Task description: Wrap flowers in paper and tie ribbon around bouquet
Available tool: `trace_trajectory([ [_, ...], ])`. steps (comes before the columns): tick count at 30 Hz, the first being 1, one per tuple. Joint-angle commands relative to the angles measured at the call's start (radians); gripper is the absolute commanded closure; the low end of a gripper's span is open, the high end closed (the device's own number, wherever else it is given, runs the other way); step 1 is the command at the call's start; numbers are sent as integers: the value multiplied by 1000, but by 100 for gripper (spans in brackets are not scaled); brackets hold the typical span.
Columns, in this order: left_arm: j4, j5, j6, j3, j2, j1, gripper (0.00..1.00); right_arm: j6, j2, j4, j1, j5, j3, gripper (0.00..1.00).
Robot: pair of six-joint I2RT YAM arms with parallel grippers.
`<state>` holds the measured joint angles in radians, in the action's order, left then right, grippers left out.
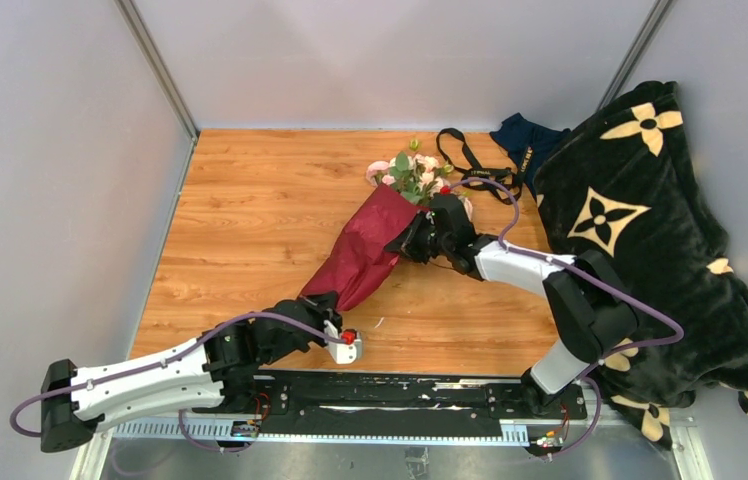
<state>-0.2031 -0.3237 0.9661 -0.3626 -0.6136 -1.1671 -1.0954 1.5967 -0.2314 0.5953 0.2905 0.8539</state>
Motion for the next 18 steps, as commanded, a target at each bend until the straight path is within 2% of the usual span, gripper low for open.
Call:
trace_trajectory([
  [1, -136, 110, 15, -4, 74, -5, 99, 42, 21, -69, -48, -54, 14, 94],
  [2, -157, 125, 8, 1, 88, -5, 91, 44, 21, -83, -49, -55, 15, 99],
  [5, -206, 170, -29, 2, 104, -5, 55, 57, 25, -113, -44, -52, 31, 100],
  [6, -215, 172, -53, -6, 100, -5, 49, 64, 25, -116, -40, -52, 38, 100],
  [11, -291, 217, -249, -136, 27, -5, 41, 81, 33, -142, -17, -63, 39, 100],
  [13, -315, 267, -380, -232, -23, -5, 36, 85, 41, -165, -9, -62, 35, 100],
  [18, -329, 422, -761, -452, -153, -3, 34, 132, 40, -157, 18, -86, 43, 100],
])
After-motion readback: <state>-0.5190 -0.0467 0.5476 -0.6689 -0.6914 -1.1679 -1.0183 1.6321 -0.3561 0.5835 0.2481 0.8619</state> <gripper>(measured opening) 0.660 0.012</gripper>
